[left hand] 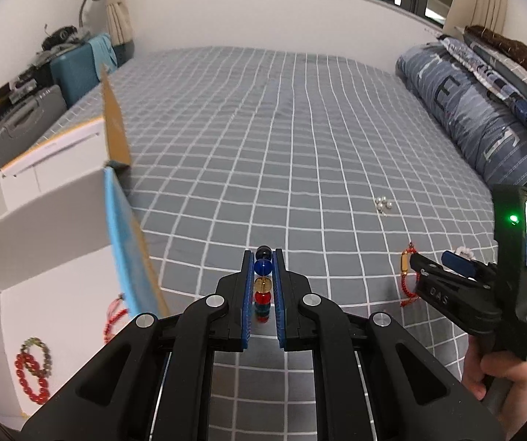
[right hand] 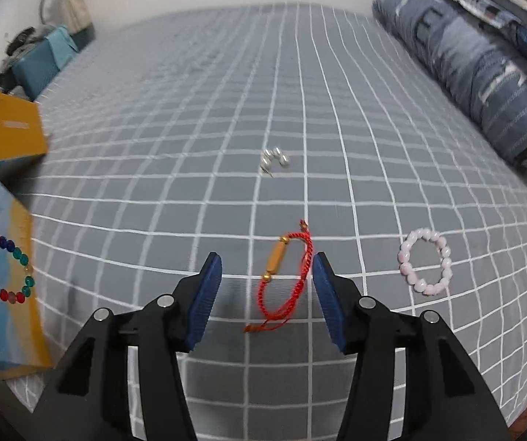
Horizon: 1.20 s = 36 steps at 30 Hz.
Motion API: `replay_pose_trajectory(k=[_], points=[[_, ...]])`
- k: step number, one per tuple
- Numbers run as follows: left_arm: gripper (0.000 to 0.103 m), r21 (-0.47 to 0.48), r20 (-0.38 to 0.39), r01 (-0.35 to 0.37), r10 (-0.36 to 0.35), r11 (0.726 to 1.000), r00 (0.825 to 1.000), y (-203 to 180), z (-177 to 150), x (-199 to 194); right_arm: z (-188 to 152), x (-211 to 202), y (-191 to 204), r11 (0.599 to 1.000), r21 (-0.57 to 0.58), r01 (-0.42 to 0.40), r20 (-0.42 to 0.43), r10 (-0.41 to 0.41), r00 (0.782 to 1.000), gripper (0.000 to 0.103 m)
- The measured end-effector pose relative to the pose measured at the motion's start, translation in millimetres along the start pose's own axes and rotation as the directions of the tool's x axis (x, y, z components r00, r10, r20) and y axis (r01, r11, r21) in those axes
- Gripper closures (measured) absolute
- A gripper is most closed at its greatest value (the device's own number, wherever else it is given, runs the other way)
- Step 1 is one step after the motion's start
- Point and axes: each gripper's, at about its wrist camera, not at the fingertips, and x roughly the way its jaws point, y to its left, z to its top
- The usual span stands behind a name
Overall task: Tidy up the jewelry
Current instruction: 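Lift the multicolour bracelet with the left tool while the right tool regrasps the red string bracelet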
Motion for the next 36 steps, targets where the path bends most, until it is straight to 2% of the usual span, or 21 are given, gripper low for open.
replay_pose_trajectory(k=[6, 10, 12, 13, 14, 16, 23, 36], points=[[0.094, 0.018, -0.021, 0.004, -0.003, 1.000, 1.000, -8.3, -0.5, 13.6, -2.2, 37.3, -5.8, 1.000, 0.014, 0.004, -0.070, -0.003, 0.998, 0.054], [0.094, 0.023, -0.029, -0.003, 0.004, 1.000, 1.000, -10.0, -1.5, 18.3, -2.5, 49.1, -8.5, 1.000, 0.023, -0.001, -0.082, 0.002, 0.997, 0.054], [0.094, 0.026, -0.032, -0.007, 0.008, 1.000, 0.999, -10.3, -2.0, 20.3, -3.5, 54.5, -11.4, 0.999, 0.037, 0.000, -0.090, 0.004, 0.996, 0.060], [0.094, 0.026, -0.033, -0.008, 0.009, 1.000, 0.999, -10.0, -2.3, 20.7, -5.0, 55.3, -13.5, 0.999, 0.045, 0.000, -0.091, 0.004, 0.996, 0.068], [0.094, 0.026, -0.033, -0.009, 0.010, 1.000, 0.999, -9.8, -2.7, 20.9, -5.7, 54.7, -13.3, 0.999, 0.049, 0.000, -0.091, 0.004, 0.996, 0.079], [0.094, 0.026, -0.031, -0.010, 0.011, 1.000, 0.999, -9.6, -2.4, 20.4, -6.0, 54.0, -14.9, 0.998, 0.055, -0.010, -0.095, 0.015, 0.995, 0.093], [0.094, 0.020, -0.029, -0.014, 0.015, 1.000, 0.999, -6.3, -2.1, 20.5, -2.6, 54.4, -14.8, 0.997, 0.075, -0.015, -0.079, 0.021, 0.997, 0.095], [0.094, 0.017, -0.011, -0.023, 0.023, 1.000, 1.000, -0.9, -2.3, 12.6, -2.0, 20.0, -6.6, 0.998, 0.058, -0.009, 0.000, 0.010, 1.000, 0.096]])
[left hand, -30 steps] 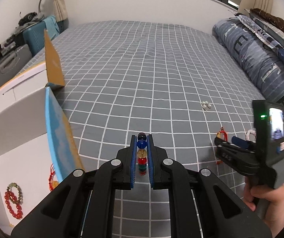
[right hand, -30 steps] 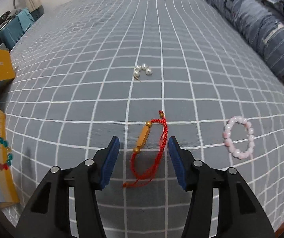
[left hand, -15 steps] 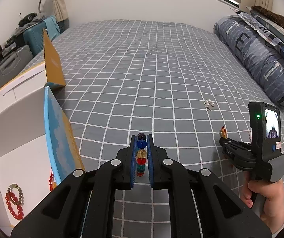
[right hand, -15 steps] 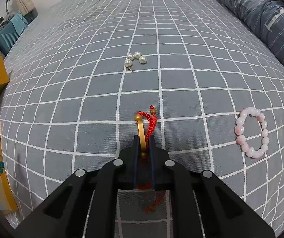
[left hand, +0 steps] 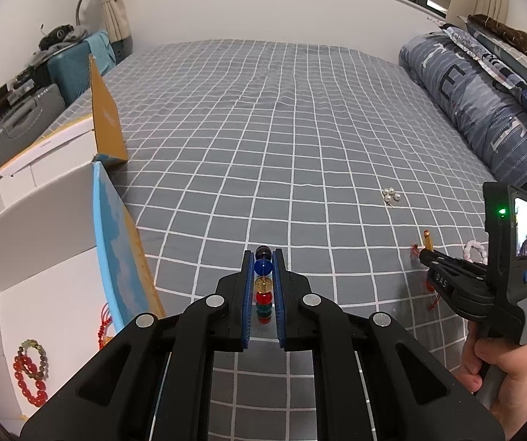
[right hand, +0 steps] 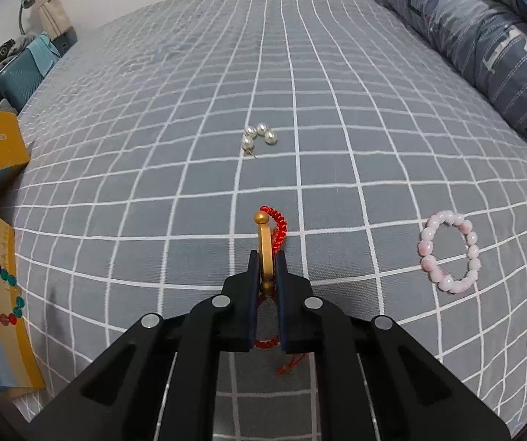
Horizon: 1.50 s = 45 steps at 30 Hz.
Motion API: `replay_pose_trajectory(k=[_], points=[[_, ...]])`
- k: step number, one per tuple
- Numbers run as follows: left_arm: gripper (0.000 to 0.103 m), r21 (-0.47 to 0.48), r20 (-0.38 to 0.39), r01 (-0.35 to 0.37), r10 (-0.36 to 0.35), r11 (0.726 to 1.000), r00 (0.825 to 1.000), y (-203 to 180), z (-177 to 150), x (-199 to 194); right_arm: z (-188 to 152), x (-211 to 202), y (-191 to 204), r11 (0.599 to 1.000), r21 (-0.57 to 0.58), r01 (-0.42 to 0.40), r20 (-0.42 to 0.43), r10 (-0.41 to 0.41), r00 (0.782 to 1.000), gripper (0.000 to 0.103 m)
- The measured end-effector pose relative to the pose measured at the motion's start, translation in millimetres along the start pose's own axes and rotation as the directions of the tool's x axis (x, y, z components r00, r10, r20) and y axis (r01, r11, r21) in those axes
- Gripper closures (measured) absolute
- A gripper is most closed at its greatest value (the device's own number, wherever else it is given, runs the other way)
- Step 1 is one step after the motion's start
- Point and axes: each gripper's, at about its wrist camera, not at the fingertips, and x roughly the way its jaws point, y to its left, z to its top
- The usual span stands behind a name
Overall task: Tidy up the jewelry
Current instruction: 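Lift the multicolour bracelet with the left tool while the right tool regrasps the red string bracelet, then carry both held bracelets over the open white box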
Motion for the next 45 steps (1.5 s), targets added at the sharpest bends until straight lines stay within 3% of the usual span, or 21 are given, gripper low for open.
replay_pose_trajectory(k=[11, 26, 35, 45], points=[[0.094, -0.002, 0.043, -0.004, 0.004, 1.000, 0.999, 7.2, -1.3, -28.4, -0.8, -41.9, 14.3, 0.999, -0.037, 0.002, 0.085, 0.002, 0.996, 0.096], [0.094, -0.072, 0.122, -0.054, 0.063, 0.996, 0.991, 52.4, -1.3, -97.6, -2.5, -123.2, 58.9, 0.995, -0.097, -0.030, 0.198, 0.049, 0.979, 0.096], [0.094, -0.117, 0.150, -0.092, 0.109, 0.989, 0.983, 89.3, -9.7, -125.0, -11.4, -158.7, 113.7, 0.982, -0.171, -0.078, 0.238, 0.118, 0.964, 0.096], [0.094, -0.194, 0.140, -0.158, 0.187, 0.968, 0.972, 145.0, -26.3, -139.3, -29.9, -180.5, 202.1, 0.944, -0.287, -0.165, 0.243, 0.238, 0.940, 0.096]])
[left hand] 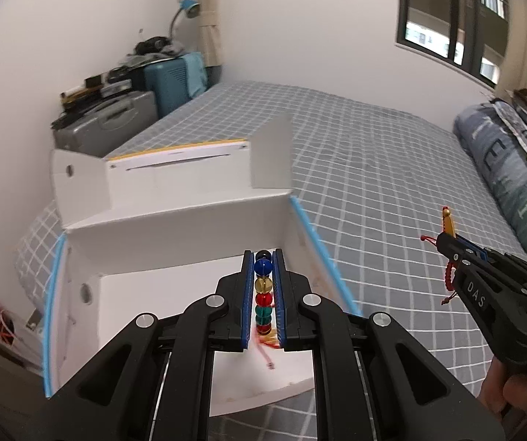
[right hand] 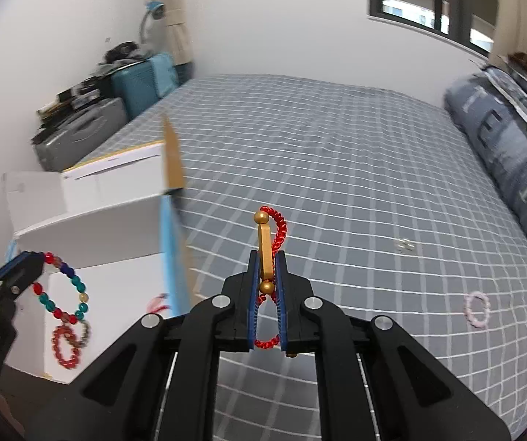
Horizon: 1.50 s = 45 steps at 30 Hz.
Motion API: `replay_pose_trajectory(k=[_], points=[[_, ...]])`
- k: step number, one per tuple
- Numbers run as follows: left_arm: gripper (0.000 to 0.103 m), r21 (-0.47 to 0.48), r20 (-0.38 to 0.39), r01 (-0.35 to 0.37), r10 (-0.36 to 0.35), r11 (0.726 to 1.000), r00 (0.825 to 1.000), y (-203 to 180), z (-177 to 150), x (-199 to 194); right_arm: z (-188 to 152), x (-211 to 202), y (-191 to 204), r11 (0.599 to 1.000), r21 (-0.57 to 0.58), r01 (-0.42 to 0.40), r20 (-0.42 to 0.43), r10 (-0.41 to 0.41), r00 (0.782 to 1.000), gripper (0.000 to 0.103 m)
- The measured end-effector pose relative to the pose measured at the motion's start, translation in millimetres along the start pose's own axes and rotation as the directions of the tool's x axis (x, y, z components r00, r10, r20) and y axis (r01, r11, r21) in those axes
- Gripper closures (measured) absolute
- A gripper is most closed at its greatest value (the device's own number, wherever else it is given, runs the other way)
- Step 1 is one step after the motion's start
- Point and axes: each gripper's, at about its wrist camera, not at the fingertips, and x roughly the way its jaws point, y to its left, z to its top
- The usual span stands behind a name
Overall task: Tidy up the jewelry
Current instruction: 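Carry both held bracelets over the open white box, then open both tools to drop the bracelets into the box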
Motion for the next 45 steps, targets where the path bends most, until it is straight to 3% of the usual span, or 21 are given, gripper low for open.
replay_pose_trajectory(k=[12, 21, 29, 45], points=[[0.094, -0.087, -0.033, -0.122, 0.120, 0.989, 0.992, 80.5, -17.1, 2.2, -4.9, 16.6, 107.6, 0.982, -0.131, -0.139, -0.019, 0.137, 0.990, 0.096], [0.094, -0.109, -0.088, -0.181, 0.172, 0.977, 0.981, 118.3, -37.1, 20.2, -29.5, 47.5, 157.6, 0.962, -0.219, -0.163, -0.079, 0.149, 0.986, 0.096], [0.093, -0.135, -0.157, -0.169, 0.148, 0.976, 0.977, 132.8, -49.0, 47.5, -42.4, 72.5, 175.4, 0.957, -0.239, -0.162, -0.147, 0.129, 0.981, 0.096], [0.093, -0.135, -0.221, -0.191, 0.158, 0.972, 0.962, 138.4, -54.5, 66.9, -48.1, 91.9, 170.9, 0.962, -0.221, -0.162, -0.230, 0.110, 0.967, 0.093]])
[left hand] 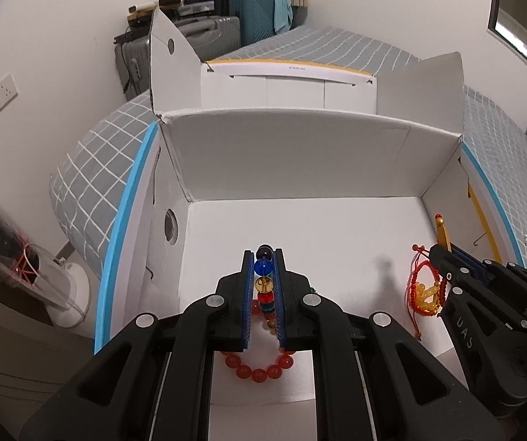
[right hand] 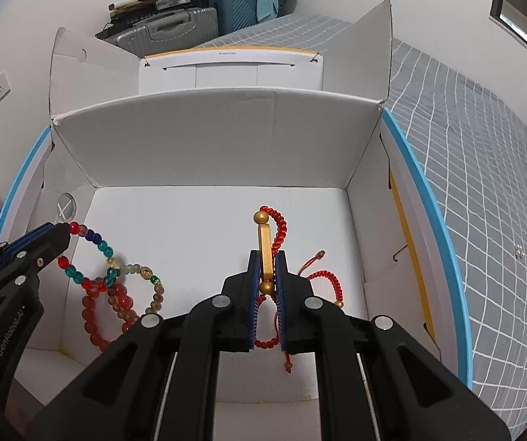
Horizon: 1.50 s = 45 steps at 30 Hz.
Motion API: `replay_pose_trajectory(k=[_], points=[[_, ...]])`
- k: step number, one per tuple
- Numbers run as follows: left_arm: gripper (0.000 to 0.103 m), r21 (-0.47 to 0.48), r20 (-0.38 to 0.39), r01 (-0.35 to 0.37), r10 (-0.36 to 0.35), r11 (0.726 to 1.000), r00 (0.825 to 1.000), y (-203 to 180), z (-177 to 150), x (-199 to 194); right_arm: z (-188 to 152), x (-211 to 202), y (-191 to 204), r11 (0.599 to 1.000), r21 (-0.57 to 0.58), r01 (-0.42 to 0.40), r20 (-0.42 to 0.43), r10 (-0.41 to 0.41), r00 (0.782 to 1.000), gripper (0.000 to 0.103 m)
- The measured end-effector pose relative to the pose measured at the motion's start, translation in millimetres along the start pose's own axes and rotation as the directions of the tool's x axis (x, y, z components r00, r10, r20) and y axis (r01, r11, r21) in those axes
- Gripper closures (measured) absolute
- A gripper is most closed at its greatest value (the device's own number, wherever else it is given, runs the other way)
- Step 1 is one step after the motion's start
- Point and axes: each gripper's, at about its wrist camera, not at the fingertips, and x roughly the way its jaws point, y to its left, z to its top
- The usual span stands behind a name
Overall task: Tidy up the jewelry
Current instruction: 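Open both tools to drop the bracelets into the box, then move both tools back over the pearl earrings and pink-white bracelet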
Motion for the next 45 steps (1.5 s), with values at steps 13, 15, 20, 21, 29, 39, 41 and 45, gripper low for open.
replay_pose_trajectory(k=[13, 15, 20, 21, 29, 39, 41, 45], points=[[0.047, -0.035, 0.050, -0.017, 0.019, 0.999, 0.999, 6.2, 5.4, -20.1, 2.4, -31.4, 0.1, 1.000, -0.013, 0.013, 0.118, -0.012, 0.993, 0.037], [0.039, -0.040, 0.068, -0.019, 0.022, 0.999, 0.997, 8.5, 7.1, -25.6, 3.6, -38.6, -1.8, 1.000, -0.013, 0.021, 0.138, -0.019, 0.990, 0.033], [0.021, -0.040, 0.107, -0.024, 0.028, 0.999, 0.994, 9.6, 9.9, -35.7, 3.3, -49.5, -8.6, 0.999, -0.006, 0.054, 0.161, -0.053, 0.985, 0.017], [0.016, -0.040, 0.111, -0.023, 0.027, 0.999, 0.993, 9.5, 10.3, -36.7, 3.2, -51.7, -11.0, 0.998, -0.009, 0.066, 0.164, -0.064, 0.984, 0.015], [0.006, -0.022, 0.154, 0.005, -0.002, 1.000, 0.988, -1.0, 13.8, -53.8, -1.3, -65.9, -35.9, 0.994, 0.040, 0.106, 0.173, -0.111, 0.979, 0.009], [0.006, 0.022, 0.200, 0.072, -0.075, 0.997, 0.977, -43.2, 12.4, -76.1, -21.6, -99.8, -95.1, 0.981, 0.145, 0.127, 0.188, -0.153, 0.970, 0.008], [0.006, 0.040, 0.204, 0.086, -0.092, 0.996, 0.975, -56.2, 11.5, -80.7, -27.7, -106.8, -108.8, 0.976, 0.167, 0.141, 0.186, -0.171, 0.967, 0.008], [0.006, 0.084, 0.220, 0.119, -0.135, 0.989, 0.966, -86.7, 8.5, -93.1, -42.1, -124.0, -141.1, 0.960, 0.220, 0.176, 0.183, -0.218, 0.959, 0.008]])
